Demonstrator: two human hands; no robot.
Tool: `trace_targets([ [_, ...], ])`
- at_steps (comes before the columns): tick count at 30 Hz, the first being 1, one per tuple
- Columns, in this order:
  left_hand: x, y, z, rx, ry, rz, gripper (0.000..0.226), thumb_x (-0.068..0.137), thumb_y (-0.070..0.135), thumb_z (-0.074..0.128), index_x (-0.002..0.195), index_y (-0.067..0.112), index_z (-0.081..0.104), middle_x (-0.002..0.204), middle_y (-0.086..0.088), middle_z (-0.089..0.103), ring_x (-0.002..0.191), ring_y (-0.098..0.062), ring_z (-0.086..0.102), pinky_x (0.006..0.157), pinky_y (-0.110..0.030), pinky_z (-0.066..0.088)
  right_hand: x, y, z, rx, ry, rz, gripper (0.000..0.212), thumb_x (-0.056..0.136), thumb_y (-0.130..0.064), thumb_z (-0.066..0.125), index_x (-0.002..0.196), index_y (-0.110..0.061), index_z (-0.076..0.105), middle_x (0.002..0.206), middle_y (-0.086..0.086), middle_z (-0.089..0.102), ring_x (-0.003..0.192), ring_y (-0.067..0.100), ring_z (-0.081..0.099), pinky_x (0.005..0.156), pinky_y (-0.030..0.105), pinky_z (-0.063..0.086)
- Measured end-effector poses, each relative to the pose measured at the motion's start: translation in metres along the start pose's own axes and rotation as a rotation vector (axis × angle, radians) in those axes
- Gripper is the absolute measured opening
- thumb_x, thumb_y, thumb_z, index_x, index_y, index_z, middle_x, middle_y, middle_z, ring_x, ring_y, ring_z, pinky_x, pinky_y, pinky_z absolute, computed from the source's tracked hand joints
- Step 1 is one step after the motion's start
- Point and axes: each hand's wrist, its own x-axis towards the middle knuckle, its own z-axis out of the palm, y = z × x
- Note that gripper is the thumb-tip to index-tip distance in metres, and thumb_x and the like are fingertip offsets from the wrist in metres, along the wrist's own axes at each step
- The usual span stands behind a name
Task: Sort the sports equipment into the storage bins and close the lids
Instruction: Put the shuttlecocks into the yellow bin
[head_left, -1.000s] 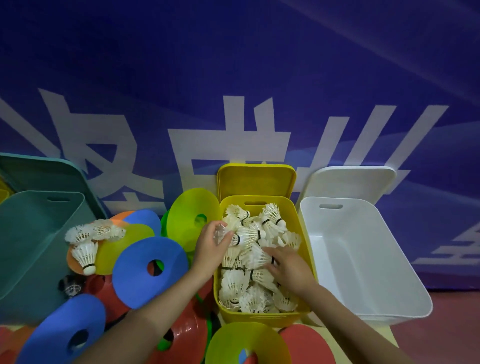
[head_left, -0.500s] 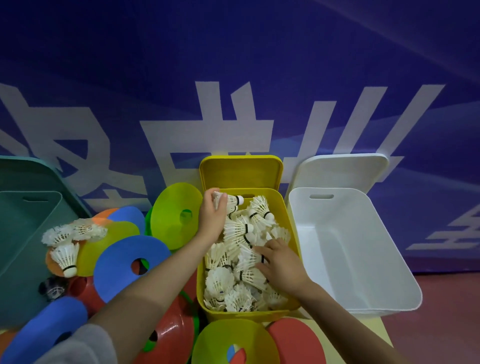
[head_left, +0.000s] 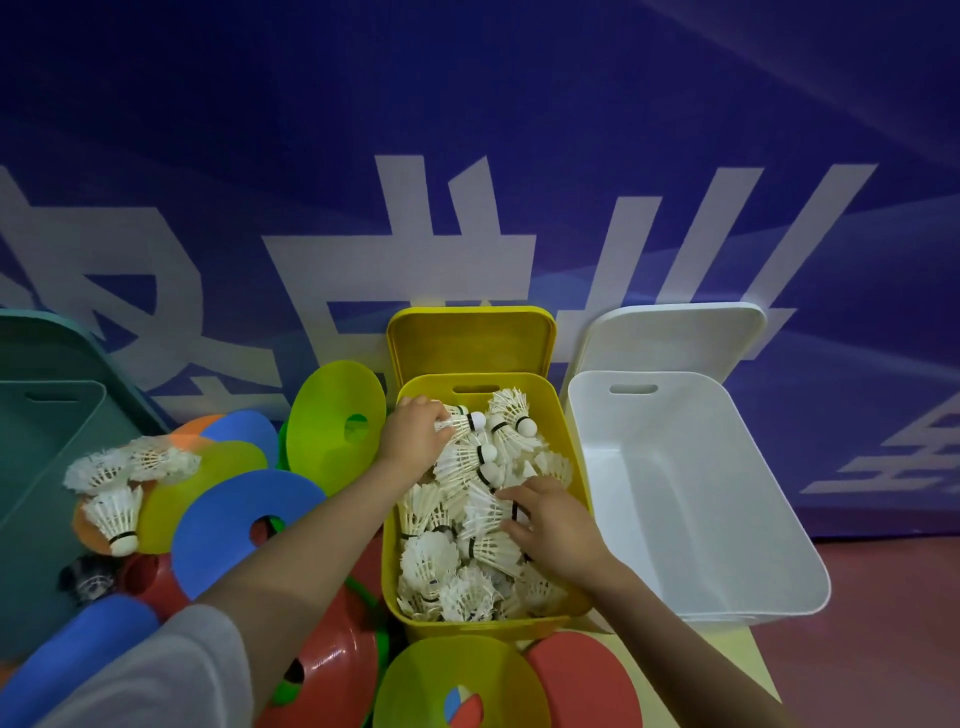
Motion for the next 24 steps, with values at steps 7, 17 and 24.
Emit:
trace_targets([
  [7, -0.017, 0.001, -0.037, -0.217, 0.019, 0.176, 0.034, 0.094, 0.03, 0.055, 0.126, 0.02, 0.059, 0.127, -0.003, 0.054, 0.123, -0.02, 0.044, 0.101, -0.035, 0.039, -0.003, -0.011, -0.012, 0.133, 0.119, 0.076, 0.035, 0.089, -0.037, 0.059, 0.123, -0.028, 0.06, 0.111, -0.008, 0.056, 0.107, 0.008, 0.048, 0.082, 0.021, 0.039],
  [17, -0.094, -0.115, -0.107, -0.383, 0.281, 0.05, 0.024, 0.091, 0.017, 0.059, 0.114, 0.02, 0.063, 0.108, 0.003, 0.055, 0.103, -0.015, 0.053, 0.087, -0.032, 0.044, 0.047, -0.12, 0.007, 0.288, 0.205, -0.062, 0.027, 0.089, -0.032, 0.063, 0.114, -0.025, 0.066, 0.096, -0.008, 0.061, 0.09, 0.006, 0.054, 0.075, 0.021, 0.044],
  [24, -0.155, -0.253, -0.138, -0.237, 0.428, -0.362, 0.035, 0.081, 0.017, 0.066, 0.115, 0.012, 0.062, 0.113, -0.015, 0.058, 0.109, -0.034, 0.054, 0.095, -0.044, 0.044, 0.113, -0.225, 0.069, 0.377, 0.054, -0.208, 0.028, 0.086, -0.025, 0.066, 0.114, -0.02, 0.065, 0.092, -0.002, 0.061, 0.085, 0.01, 0.056, 0.078, 0.023, 0.045],
])
